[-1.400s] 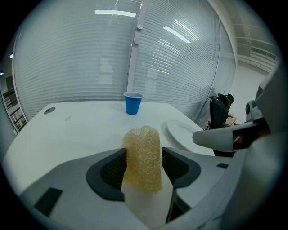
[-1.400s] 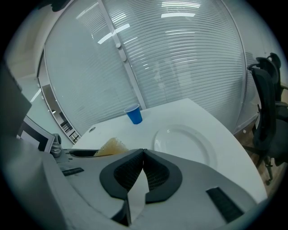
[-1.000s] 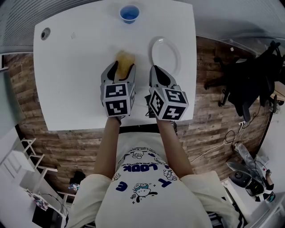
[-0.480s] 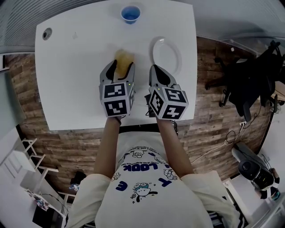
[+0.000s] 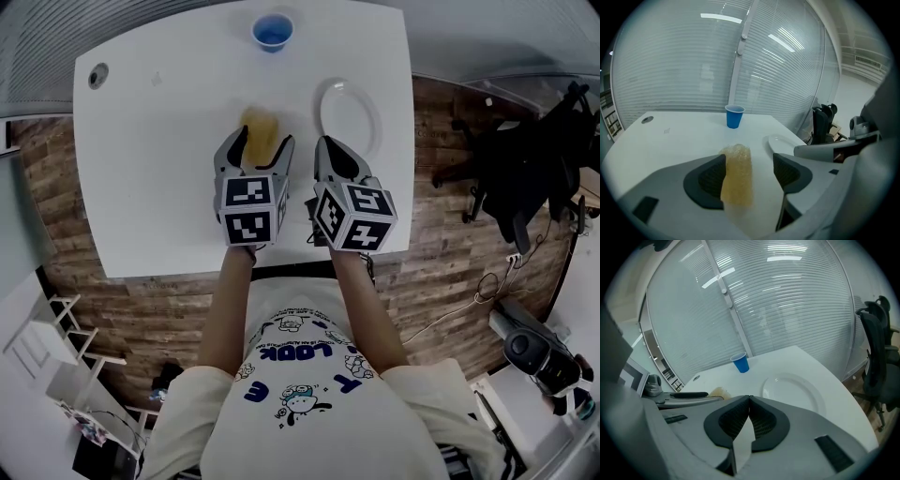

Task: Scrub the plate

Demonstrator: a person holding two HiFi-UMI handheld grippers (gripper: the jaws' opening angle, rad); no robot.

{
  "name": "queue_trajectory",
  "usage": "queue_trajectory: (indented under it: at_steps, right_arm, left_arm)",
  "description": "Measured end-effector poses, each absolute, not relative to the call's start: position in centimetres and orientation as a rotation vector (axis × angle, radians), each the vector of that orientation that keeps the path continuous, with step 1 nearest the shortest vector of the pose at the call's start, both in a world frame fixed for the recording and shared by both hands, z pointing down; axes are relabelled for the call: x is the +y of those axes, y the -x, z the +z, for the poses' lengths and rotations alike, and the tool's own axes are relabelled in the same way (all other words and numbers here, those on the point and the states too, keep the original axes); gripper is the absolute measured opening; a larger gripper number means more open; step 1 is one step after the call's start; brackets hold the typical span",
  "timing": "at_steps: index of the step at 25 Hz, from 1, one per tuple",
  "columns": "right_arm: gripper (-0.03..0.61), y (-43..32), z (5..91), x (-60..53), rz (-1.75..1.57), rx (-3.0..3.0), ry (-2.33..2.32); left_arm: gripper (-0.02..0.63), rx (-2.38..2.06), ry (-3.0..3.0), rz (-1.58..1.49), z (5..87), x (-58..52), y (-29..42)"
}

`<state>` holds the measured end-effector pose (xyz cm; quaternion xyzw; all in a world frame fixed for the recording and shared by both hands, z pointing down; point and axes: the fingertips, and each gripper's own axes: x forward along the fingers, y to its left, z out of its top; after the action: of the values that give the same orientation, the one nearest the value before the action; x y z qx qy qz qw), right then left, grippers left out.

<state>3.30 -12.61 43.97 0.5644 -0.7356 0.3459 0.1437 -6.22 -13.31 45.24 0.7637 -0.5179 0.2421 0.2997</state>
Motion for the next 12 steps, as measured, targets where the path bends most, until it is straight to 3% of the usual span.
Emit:
queue_trajectory:
  at_steps: [12]
  right_arm:
    - [-0.006, -3.0, 41.3, -13.4, 0.931, -2.204, -1.673]
  left_arm:
    - [0.313, -1.452, -2.078, 0.586, 42.3, -13.8, 7.6]
